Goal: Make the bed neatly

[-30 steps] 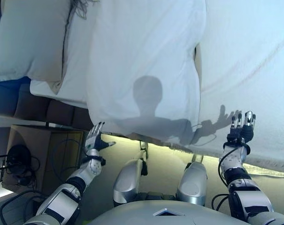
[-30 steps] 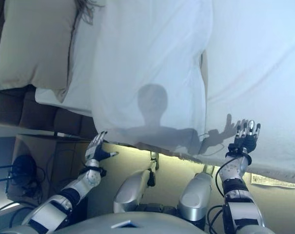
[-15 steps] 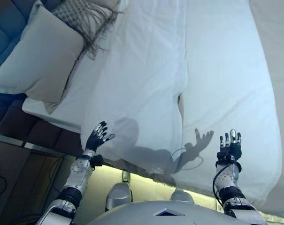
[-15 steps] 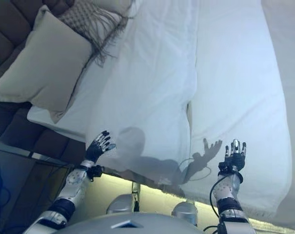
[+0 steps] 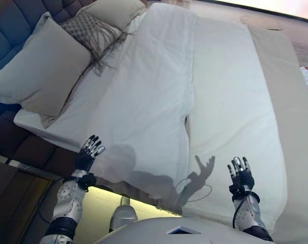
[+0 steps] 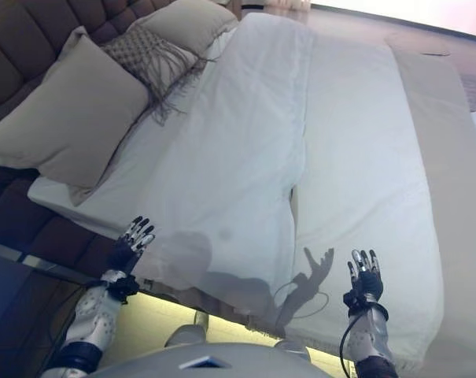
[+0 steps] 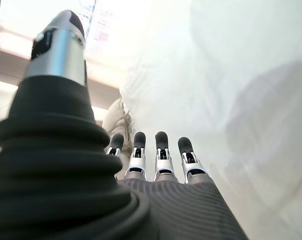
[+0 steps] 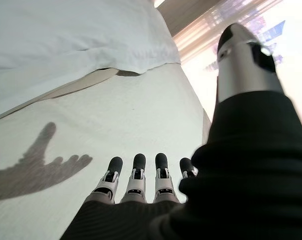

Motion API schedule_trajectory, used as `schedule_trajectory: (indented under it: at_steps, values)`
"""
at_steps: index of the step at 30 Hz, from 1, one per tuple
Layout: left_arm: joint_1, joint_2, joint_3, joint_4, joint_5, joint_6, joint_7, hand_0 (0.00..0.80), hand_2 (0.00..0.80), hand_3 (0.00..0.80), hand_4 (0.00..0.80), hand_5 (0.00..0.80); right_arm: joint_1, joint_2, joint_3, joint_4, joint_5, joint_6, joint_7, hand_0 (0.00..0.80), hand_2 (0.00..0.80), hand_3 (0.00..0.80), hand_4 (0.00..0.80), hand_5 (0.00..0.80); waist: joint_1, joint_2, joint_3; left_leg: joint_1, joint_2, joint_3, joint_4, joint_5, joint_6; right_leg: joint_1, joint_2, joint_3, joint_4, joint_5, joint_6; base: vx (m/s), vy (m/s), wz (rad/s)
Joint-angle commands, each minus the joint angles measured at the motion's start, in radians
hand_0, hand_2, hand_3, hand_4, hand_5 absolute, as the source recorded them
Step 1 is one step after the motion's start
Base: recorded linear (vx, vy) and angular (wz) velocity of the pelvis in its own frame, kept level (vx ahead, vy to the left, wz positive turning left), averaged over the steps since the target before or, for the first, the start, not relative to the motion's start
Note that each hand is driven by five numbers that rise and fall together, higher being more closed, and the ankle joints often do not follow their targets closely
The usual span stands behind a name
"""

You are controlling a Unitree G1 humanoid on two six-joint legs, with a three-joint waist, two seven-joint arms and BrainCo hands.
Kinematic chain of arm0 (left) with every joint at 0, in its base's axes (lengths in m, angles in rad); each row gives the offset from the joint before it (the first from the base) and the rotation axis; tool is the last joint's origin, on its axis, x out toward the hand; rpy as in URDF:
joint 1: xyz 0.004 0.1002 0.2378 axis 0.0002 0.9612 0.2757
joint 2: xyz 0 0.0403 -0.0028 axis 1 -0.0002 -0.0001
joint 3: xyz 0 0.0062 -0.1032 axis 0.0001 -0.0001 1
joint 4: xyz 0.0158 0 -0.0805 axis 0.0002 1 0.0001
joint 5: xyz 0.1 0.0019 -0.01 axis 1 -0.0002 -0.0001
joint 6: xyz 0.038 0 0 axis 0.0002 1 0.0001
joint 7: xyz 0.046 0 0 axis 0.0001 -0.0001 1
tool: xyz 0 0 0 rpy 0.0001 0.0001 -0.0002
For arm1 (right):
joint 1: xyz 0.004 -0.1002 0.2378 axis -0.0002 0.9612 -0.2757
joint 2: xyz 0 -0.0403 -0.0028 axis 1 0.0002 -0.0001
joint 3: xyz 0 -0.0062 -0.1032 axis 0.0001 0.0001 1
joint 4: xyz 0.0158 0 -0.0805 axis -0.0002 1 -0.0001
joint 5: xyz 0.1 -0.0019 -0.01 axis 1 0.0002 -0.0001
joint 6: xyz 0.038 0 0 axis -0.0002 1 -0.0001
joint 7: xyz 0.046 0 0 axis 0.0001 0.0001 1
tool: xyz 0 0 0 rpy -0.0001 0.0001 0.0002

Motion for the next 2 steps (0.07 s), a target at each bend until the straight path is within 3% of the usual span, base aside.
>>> schedule_trajectory:
  at_steps: [1, 2]
  values:
    - [-0.053, 0.018, 0.024, -0.063, 0.002, -0.017, 0.017, 0.0, 0.0, 0.0, 0.0, 0.0, -0.047, -0.003, 0.004, -0.104, -0.042, -0.009, 0.005, 0.0, 0.0, 0.0, 0.0, 0.0, 0.016, 0.014, 0.023, 0.053, 0.083, 0.04, 0.081, -0.065, 0.0, -0.056, -0.069, 0.035, -0.026, 0.136, 0.039, 0.007, 0.0, -0.09]
    - [-0.054, 0.017, 0.023, -0.065, 0.002, -0.011, 0.02, 0.0, 0.0, 0.0, 0.0, 0.0, -0.047, -0.003, 0.01, -0.11, -0.043, -0.009, -0.005, 0.0, 0.0, 0.0, 0.0, 0.0, 0.016, 0.014, 0.023, 0.055, 0.083, 0.04, 0.082, -0.066, 0.0, -0.054, -0.068, 0.036, -0.026, 0.135, 0.038, 0.006, 0.001, -0.05]
